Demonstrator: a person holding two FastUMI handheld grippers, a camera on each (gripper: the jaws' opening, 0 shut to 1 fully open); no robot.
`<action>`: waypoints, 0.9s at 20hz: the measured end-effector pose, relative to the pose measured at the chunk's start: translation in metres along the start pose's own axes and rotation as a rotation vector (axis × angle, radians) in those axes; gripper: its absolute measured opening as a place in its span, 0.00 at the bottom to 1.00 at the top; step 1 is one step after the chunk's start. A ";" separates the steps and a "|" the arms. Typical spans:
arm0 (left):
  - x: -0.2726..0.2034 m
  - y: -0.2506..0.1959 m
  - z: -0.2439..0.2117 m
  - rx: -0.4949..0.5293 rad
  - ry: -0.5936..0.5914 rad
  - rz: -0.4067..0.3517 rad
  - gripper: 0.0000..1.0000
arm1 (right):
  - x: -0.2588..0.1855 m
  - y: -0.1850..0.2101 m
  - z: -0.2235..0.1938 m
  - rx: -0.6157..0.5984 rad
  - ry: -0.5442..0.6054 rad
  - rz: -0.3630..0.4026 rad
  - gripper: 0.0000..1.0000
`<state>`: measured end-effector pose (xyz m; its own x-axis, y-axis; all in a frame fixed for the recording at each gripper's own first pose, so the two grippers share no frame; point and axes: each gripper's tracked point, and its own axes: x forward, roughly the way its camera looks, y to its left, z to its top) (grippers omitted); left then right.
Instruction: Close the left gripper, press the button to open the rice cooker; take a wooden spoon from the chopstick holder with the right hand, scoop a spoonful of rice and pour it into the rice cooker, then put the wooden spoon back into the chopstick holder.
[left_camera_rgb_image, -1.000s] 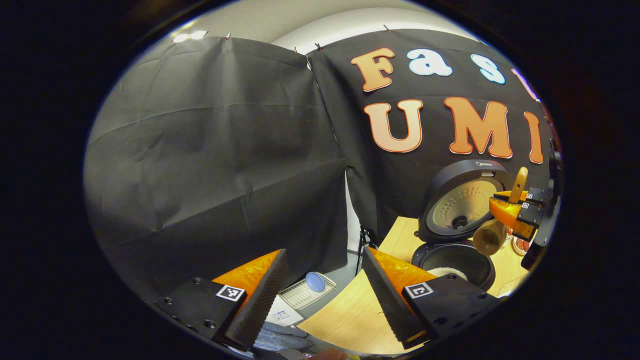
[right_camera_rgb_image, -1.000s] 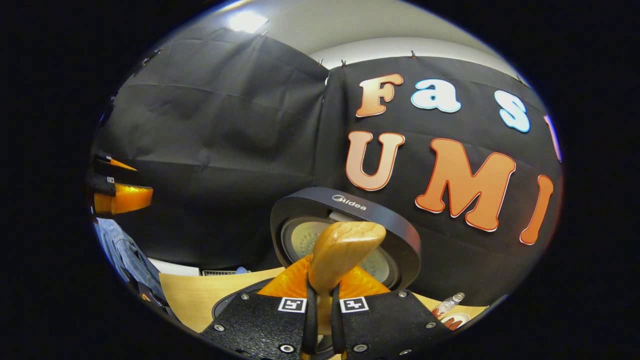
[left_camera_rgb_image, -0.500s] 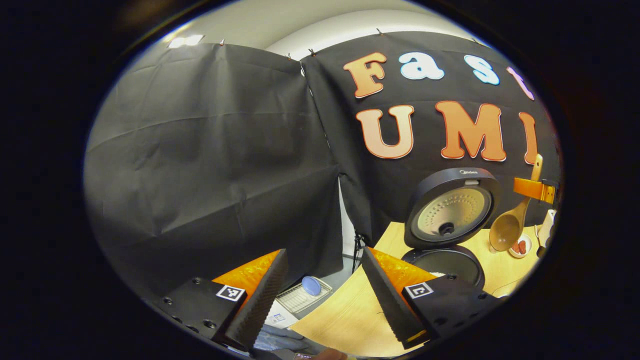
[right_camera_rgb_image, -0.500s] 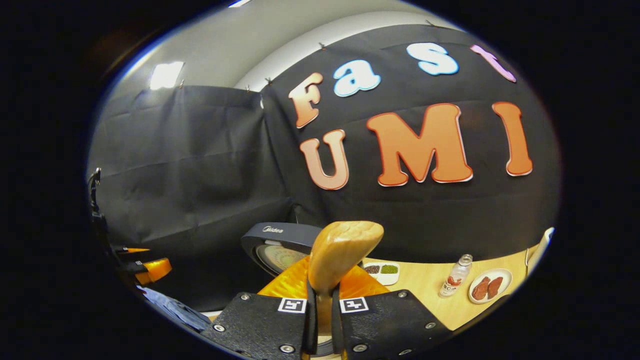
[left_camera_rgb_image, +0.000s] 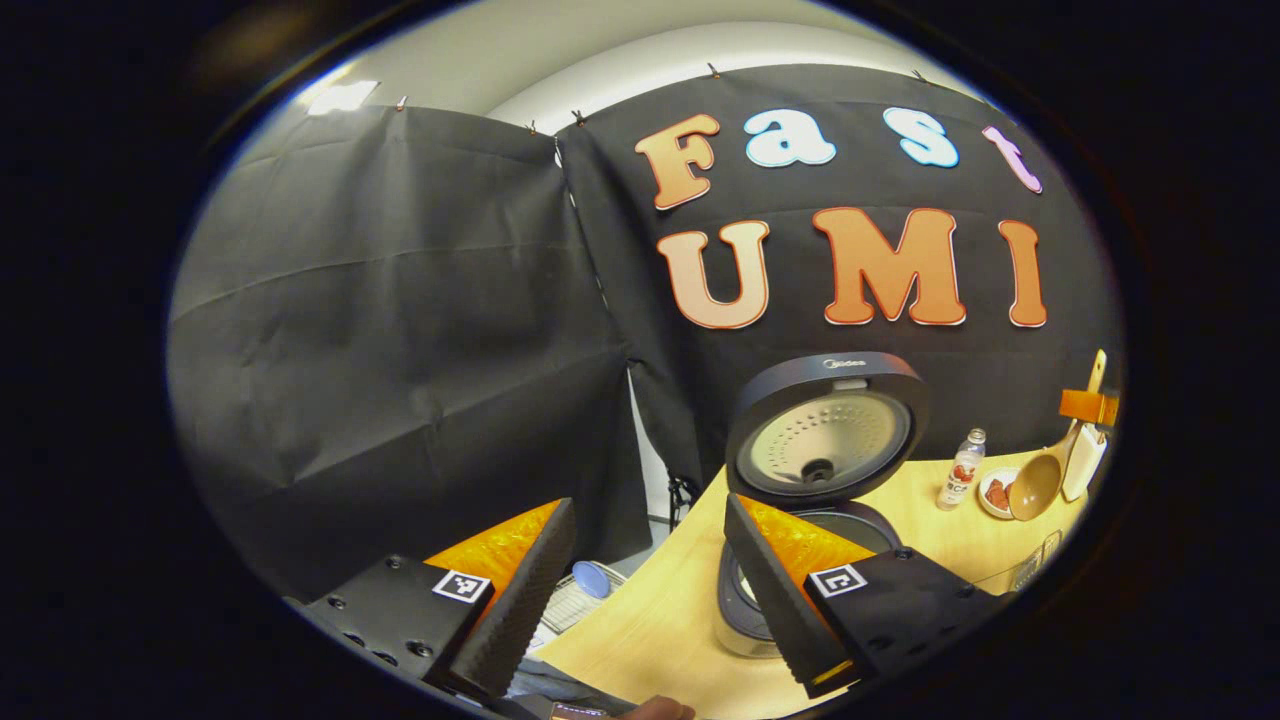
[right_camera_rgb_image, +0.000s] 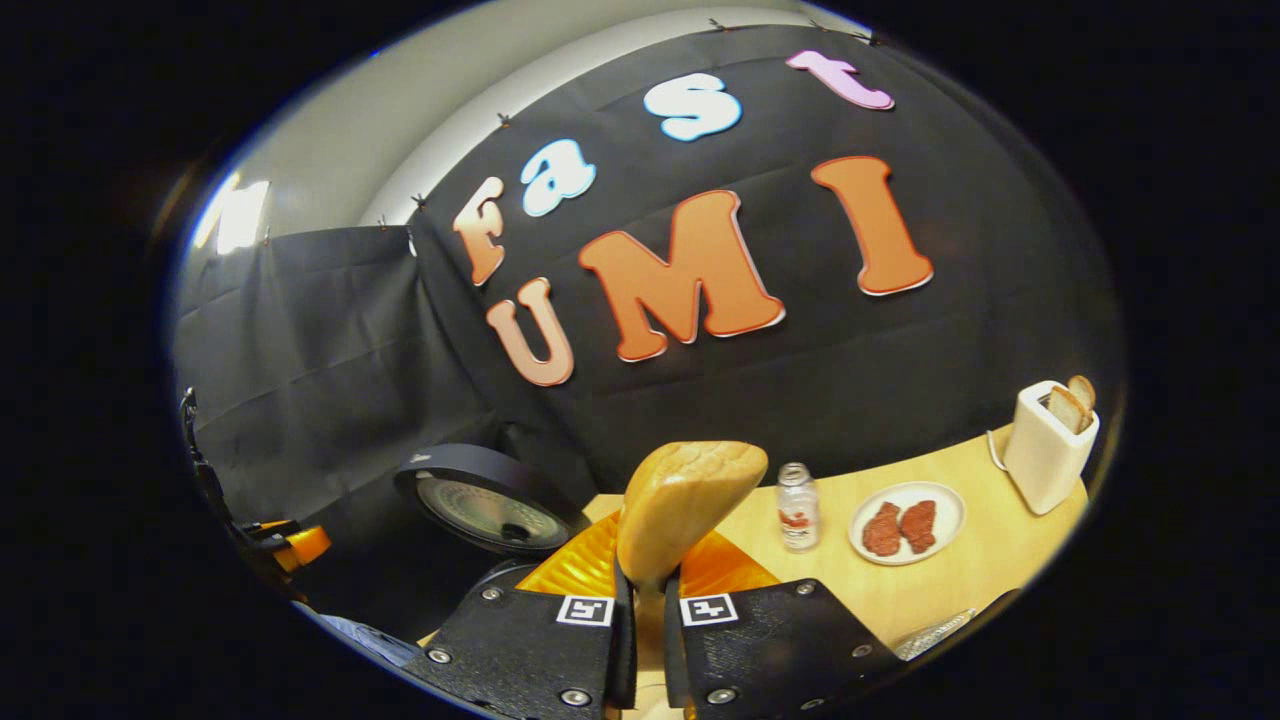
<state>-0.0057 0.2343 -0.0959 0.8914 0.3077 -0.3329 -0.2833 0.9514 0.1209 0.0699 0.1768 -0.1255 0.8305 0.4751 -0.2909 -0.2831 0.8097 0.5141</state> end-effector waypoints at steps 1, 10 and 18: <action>-0.001 -0.007 0.003 0.001 0.001 -0.007 1.00 | -0.007 -0.017 -0.003 0.009 0.002 -0.031 0.10; -0.011 -0.063 0.023 0.041 -0.021 -0.066 0.94 | -0.068 -0.152 -0.016 0.051 0.015 -0.280 0.10; -0.025 -0.091 0.038 0.058 -0.045 -0.081 0.98 | -0.093 -0.211 -0.055 0.065 0.062 -0.370 0.11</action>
<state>0.0110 0.1390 -0.0630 0.9259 0.2280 -0.3012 -0.1901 0.9702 0.1500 0.0256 -0.0192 -0.2513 0.8397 0.1758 -0.5138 0.0636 0.9079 0.4144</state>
